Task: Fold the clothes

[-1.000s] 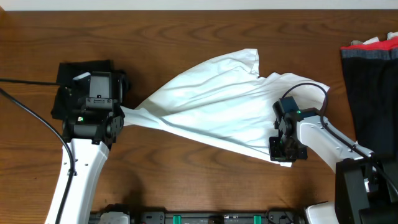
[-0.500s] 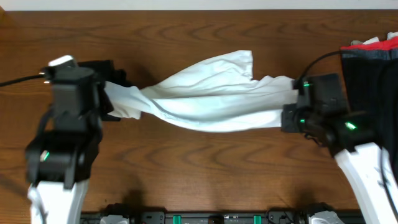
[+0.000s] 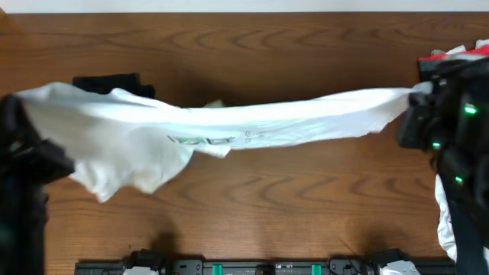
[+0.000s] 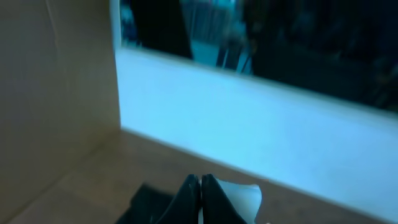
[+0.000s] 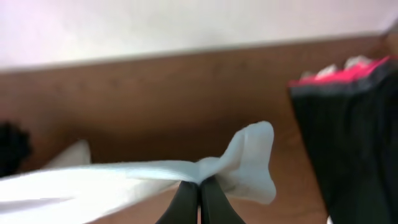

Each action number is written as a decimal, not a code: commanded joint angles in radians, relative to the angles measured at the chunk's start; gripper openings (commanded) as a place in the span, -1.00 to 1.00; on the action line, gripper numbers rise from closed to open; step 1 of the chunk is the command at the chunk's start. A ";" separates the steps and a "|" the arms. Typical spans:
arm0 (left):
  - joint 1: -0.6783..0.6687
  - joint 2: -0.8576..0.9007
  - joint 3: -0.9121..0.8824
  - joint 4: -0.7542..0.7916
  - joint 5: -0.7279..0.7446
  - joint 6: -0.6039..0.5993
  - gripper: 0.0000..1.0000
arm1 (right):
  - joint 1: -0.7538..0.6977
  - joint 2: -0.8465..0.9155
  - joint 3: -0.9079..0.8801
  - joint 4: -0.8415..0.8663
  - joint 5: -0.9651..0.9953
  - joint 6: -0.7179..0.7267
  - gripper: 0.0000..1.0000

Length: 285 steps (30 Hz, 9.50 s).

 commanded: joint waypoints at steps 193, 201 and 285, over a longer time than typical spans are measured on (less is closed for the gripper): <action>0.054 0.344 0.550 -0.218 0.179 0.227 -0.88 | -0.153 0.149 0.271 -0.460 0.278 0.133 -0.98; 0.054 0.421 0.551 -0.229 0.179 0.236 -0.88 | -0.153 0.253 0.271 -0.417 0.278 0.132 -0.98; 0.029 0.677 0.680 -0.646 0.304 0.320 -0.70 | -0.228 0.417 0.271 -0.362 0.023 -0.243 0.01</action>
